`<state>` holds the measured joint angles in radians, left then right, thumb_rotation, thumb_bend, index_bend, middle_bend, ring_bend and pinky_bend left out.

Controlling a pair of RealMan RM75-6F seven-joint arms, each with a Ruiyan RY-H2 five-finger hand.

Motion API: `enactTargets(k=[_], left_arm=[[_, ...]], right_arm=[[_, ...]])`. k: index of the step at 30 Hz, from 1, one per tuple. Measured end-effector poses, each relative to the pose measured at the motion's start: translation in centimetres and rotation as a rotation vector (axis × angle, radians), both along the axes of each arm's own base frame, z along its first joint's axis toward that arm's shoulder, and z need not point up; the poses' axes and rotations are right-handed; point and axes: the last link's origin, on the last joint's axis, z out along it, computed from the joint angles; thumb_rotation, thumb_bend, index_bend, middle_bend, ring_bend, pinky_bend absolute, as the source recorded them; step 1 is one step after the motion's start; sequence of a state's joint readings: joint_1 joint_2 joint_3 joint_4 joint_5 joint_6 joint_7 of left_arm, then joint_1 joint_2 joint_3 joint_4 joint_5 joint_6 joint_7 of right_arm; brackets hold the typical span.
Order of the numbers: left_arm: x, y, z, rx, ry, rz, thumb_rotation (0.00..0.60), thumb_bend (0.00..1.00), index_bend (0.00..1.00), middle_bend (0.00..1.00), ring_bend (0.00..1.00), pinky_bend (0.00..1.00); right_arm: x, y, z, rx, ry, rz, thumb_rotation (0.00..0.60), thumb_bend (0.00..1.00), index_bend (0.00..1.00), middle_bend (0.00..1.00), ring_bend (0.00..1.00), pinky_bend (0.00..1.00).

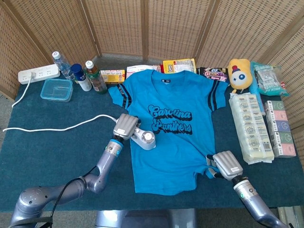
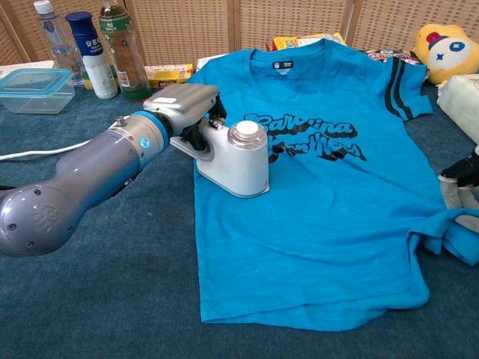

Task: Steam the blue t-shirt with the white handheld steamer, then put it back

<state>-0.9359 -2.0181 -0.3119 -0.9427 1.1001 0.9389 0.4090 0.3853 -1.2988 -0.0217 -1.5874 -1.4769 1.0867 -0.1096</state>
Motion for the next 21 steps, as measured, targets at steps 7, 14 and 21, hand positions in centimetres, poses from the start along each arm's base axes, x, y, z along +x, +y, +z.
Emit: enactTargets(k=[7,14,21], left_arm=[[2.5,-1.0,-1.7,-0.037,-0.026,-0.026,0.600,0.47,0.78,0.81,0.73,0.74],[4.9,-2.4,-3.6,-0.078,-0.031,-0.062,0.600,0.46,0.78,0.81,0.73,0.74],[7.1,-4.5,-5.2,-0.140,-0.047,-0.121,0.600,0.47,0.78,0.81,0.73,0.74]], right_arm=[[-0.2,0.0,0.3,-0.005,0.000,-0.007,0.600,0.51,0.71,0.67,0.73,0.87],[-0.4,0.0,0.3,-0.008,-0.005,-0.008,0.600,0.51,0.71,0.67,0.73,0.87],[-0.8,-0.1,0.6,-0.014,-0.007,-0.018,0.600,0.51,0.71,0.67,0.73,0.87]])
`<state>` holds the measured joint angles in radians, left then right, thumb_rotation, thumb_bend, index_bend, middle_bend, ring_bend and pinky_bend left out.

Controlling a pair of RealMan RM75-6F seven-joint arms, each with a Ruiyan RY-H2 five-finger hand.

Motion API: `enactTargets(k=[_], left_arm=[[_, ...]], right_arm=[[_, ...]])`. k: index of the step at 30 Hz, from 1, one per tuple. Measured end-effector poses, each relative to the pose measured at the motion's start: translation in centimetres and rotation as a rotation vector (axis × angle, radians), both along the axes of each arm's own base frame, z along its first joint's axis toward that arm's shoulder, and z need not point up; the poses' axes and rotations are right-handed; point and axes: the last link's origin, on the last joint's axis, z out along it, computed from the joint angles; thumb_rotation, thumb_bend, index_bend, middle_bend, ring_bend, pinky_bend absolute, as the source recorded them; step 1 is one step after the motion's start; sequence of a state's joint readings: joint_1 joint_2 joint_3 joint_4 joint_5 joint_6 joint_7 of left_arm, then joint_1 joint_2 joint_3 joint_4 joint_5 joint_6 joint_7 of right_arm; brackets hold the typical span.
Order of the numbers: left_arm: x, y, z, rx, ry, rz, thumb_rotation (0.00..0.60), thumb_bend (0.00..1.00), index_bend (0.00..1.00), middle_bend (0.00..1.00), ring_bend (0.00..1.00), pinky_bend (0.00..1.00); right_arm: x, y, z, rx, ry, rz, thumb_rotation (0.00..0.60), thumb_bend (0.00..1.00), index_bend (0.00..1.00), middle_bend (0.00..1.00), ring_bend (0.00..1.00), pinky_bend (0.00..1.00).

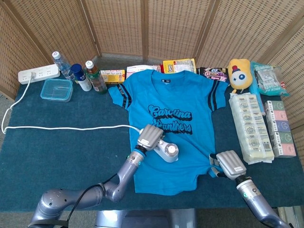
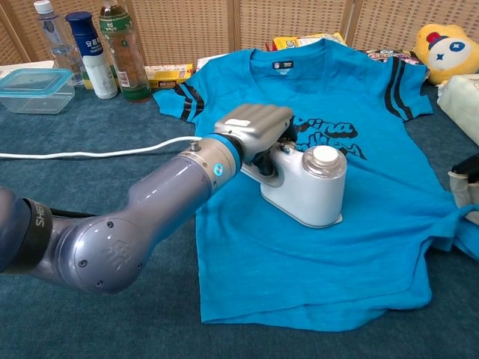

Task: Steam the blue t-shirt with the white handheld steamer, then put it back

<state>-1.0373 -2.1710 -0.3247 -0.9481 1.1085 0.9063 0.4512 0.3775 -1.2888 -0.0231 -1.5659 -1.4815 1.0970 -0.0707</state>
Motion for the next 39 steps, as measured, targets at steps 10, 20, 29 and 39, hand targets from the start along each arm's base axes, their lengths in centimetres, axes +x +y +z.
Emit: enactTargets(k=[10,20,29,39], left_arm=[[0.1,-2.0,0.0,-0.063,-0.005,-0.054,0.600,0.46,0.78,0.81,0.73,0.74],[-4.1,-1.2,3.4,-0.050,0.028,-0.029,0.600,0.46,0.78,0.81,0.73,0.74],[-9.0,0.9,7.3,0.025,0.053,0.069,0.600,0.46,0.78,0.81,0.73,0.74],[-13.7,4.7,12.6,0.151,0.000,0.236,0.600,0.46,0.78,0.81,0.73,0.74]], right_arm=[[-0.1,0.0,0.1,-0.002,0.000,0.001,0.600,0.51,0.71,0.67,0.73,0.88],[0.5,0.1,-0.3,0.004,0.003,0.013,0.600,0.51,0.71,0.67,0.73,0.88],[1.1,0.2,-0.8,0.014,0.011,0.026,0.600,0.51,0.71,0.67,0.73,0.88],[1.3,0.1,-1.2,0.017,0.019,0.019,0.600,0.51,0.71,0.67,0.73,0.88]])
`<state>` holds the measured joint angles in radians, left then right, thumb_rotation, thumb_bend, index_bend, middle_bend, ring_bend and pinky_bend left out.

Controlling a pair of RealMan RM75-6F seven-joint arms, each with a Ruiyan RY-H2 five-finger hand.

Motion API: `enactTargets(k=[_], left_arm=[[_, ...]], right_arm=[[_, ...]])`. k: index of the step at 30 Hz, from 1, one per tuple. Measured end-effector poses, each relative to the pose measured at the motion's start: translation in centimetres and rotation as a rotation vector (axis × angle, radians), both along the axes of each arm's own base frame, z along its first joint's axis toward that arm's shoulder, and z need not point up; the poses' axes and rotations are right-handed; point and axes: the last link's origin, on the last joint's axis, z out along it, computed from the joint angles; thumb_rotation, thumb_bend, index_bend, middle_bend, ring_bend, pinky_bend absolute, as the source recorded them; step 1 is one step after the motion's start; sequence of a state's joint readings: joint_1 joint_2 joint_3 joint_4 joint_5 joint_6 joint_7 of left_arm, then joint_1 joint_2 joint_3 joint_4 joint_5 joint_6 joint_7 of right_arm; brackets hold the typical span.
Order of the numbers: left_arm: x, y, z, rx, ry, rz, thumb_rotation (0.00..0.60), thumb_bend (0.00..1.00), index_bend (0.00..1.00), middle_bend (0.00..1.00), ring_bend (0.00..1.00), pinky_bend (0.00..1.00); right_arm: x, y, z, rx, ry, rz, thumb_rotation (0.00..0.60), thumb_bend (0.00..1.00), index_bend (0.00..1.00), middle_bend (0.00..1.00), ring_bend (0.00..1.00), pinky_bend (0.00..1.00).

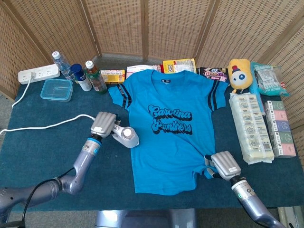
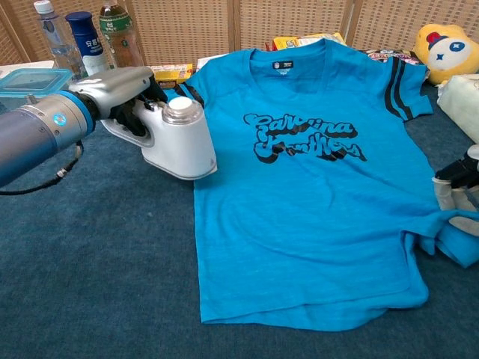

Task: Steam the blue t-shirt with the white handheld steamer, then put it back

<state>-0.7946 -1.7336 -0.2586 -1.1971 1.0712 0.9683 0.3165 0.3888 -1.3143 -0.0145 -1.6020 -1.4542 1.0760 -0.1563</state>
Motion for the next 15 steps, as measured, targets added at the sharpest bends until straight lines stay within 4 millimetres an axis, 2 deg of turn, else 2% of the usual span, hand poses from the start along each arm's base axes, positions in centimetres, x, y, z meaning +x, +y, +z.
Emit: enactTargets(k=[7,15], left_arm=[[-2.2,2.2,1.5,0.067,0.014,0.071,0.600,0.46,0.78,0.81,0.73,0.74],[-3.4,4.1,1.3,0.103,0.031,0.128,0.600,0.46,0.78,0.81,0.73,0.74]], right_arm=[[-0.1,-0.2,-0.2,0.001,0.007,-0.009,0.600,0.51,0.71,0.67,0.73,0.88],[-0.3,-0.3,-0.1,-0.003,0.016,-0.022,0.600,0.51,0.71,0.67,0.73,0.88]])
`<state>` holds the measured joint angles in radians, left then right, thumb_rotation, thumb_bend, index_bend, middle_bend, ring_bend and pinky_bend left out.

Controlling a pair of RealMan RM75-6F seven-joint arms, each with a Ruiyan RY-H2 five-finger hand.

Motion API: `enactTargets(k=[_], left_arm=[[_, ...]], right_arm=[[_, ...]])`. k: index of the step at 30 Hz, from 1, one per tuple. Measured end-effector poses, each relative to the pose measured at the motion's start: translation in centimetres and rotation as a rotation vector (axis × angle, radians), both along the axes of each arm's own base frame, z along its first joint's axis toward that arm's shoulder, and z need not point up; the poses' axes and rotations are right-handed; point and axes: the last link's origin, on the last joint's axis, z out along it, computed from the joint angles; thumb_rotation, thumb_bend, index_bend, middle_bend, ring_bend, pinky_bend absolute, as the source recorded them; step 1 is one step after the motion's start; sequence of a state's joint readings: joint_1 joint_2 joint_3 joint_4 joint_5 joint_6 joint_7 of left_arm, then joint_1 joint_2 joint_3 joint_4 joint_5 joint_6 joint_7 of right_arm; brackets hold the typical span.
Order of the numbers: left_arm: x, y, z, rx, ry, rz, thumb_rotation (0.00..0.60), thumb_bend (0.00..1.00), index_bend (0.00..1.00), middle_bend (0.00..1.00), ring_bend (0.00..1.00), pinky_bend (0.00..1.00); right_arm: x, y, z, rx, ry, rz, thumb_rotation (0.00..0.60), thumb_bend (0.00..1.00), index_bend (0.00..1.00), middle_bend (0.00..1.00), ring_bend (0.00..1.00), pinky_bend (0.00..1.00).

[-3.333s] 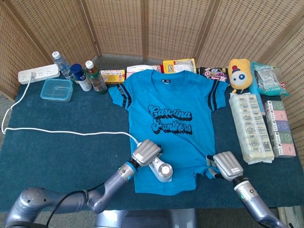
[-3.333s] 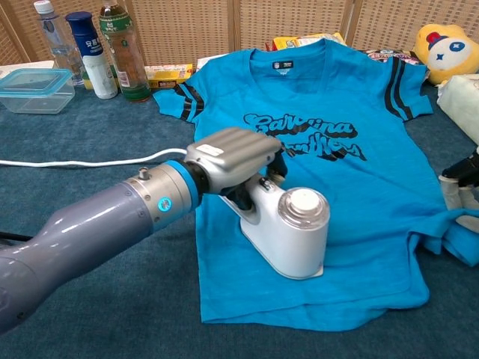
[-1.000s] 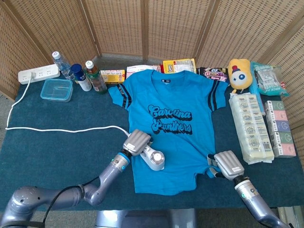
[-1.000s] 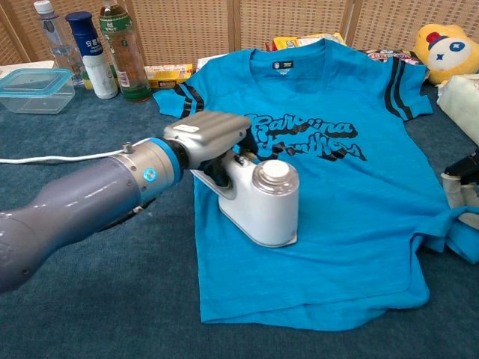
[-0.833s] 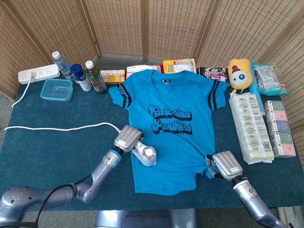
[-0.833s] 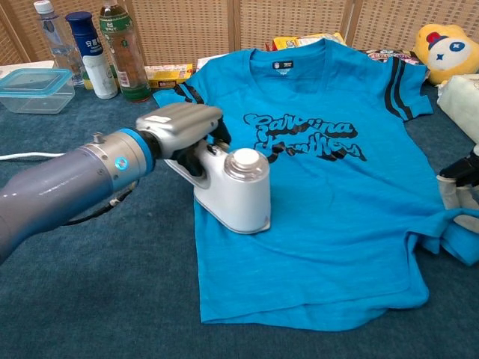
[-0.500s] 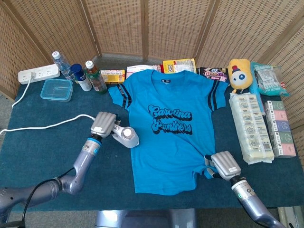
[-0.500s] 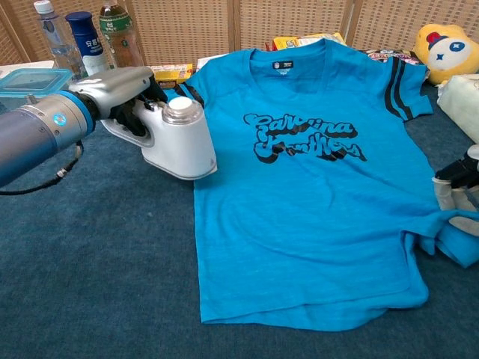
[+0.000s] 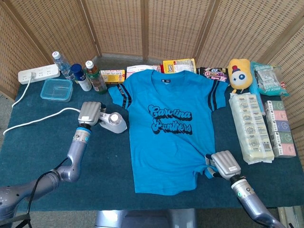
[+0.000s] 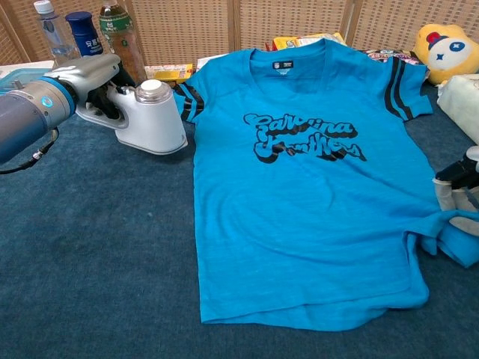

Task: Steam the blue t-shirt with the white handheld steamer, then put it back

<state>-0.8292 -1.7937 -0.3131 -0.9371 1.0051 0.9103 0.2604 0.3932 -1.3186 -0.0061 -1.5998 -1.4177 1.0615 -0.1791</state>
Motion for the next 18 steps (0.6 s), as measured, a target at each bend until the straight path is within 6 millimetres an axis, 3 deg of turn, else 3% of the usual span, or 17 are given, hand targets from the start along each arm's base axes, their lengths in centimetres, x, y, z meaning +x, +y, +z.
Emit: enactTargets(k=[14,18], left_arm=[[0.8,1.3,-2.8,-0.034,-0.023,0.040,0.600,0.43,0.78,0.81,0.73,0.73],[0.9,1.2,-3.0,-0.052,-0.030,0.041,0.600,0.39,0.78,0.78,0.67,0.65]], right_arm=[[0.1,-0.3,0.0,-0.003,0.010,-0.008,0.600,0.51,0.71,0.67,0.73,0.88],[0.2,-0.3,0.1,-0.005,0.013,-0.008,0.600,0.51,0.71,0.67,0.73,0.88]])
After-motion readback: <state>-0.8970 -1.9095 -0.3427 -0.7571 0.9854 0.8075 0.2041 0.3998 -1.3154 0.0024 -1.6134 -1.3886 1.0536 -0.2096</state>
